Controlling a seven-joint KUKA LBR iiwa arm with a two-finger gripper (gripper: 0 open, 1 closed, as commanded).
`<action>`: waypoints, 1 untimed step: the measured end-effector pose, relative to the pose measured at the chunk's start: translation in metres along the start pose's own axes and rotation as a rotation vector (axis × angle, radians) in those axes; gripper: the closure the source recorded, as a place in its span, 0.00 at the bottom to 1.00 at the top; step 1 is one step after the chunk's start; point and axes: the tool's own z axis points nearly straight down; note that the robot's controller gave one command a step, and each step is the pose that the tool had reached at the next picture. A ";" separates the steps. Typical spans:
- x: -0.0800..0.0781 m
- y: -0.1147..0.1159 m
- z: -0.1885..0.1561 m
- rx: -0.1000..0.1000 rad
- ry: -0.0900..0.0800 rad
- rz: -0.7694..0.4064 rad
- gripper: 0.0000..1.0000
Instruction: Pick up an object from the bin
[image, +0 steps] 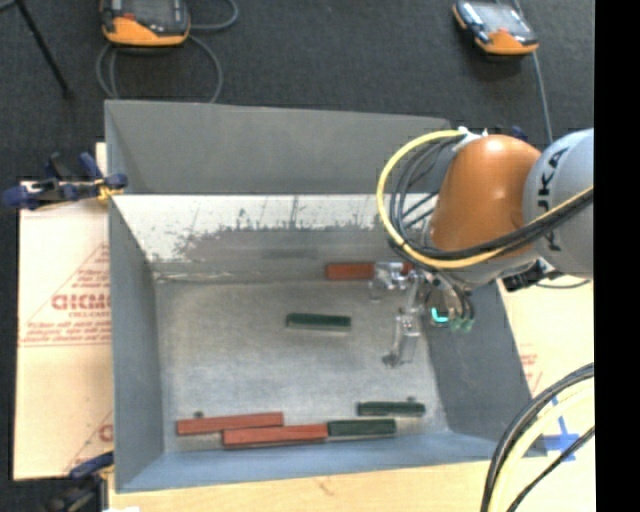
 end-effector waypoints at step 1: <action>-0.046 0.016 0.098 0.000 -0.004 -0.039 0.00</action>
Offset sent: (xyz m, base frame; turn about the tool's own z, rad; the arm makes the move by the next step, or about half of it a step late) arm 0.0460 0.0170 -0.0944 -0.0384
